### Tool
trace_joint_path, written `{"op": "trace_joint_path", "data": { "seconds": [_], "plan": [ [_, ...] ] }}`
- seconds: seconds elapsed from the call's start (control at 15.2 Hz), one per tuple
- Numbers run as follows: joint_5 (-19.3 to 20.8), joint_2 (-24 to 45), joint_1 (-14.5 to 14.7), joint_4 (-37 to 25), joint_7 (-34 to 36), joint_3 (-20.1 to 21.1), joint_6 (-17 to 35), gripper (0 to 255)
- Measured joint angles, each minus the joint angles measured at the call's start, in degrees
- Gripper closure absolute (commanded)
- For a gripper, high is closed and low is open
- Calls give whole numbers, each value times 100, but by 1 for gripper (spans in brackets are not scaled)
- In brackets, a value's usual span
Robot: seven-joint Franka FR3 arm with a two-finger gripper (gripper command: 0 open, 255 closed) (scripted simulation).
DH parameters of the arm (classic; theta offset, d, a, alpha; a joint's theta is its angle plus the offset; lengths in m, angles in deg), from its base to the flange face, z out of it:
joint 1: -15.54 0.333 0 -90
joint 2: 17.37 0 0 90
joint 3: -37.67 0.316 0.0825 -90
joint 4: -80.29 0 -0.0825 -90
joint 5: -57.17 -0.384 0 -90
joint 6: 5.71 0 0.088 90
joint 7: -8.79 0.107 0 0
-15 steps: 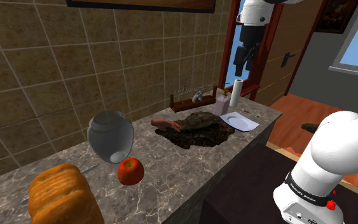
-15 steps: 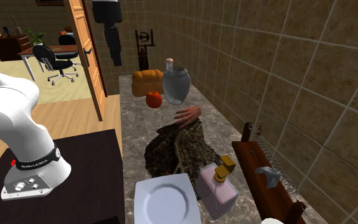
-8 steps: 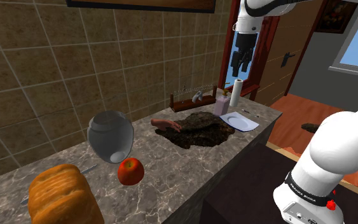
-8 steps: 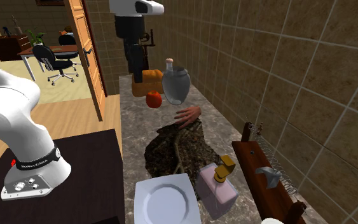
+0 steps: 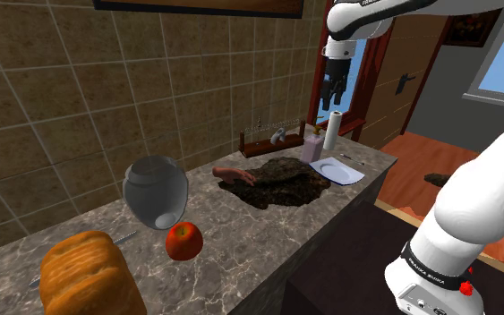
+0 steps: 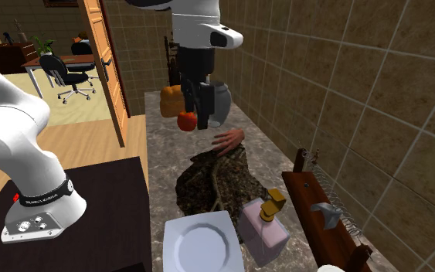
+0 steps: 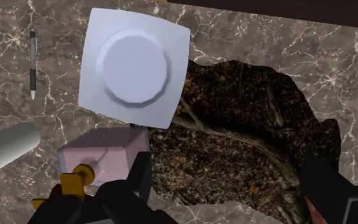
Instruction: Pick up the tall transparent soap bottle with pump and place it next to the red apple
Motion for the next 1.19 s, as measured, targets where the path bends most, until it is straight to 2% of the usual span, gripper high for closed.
{"op": "trace_joint_path", "data": {
  "seconds": [0.33, 0.59, 1.12, 1.19],
  "plan": [
    [-219, 985, -148, -664, -592, -347, 193, 0],
    [-521, 1936, -357, -1475, -1129, -570, 190, 0],
    [-1170, 3879, -958, -3373, -1879, -653, -76, 0],
    [-1195, 3964, -990, -3438, -1908, -649, -76, 0]
  ]
}}
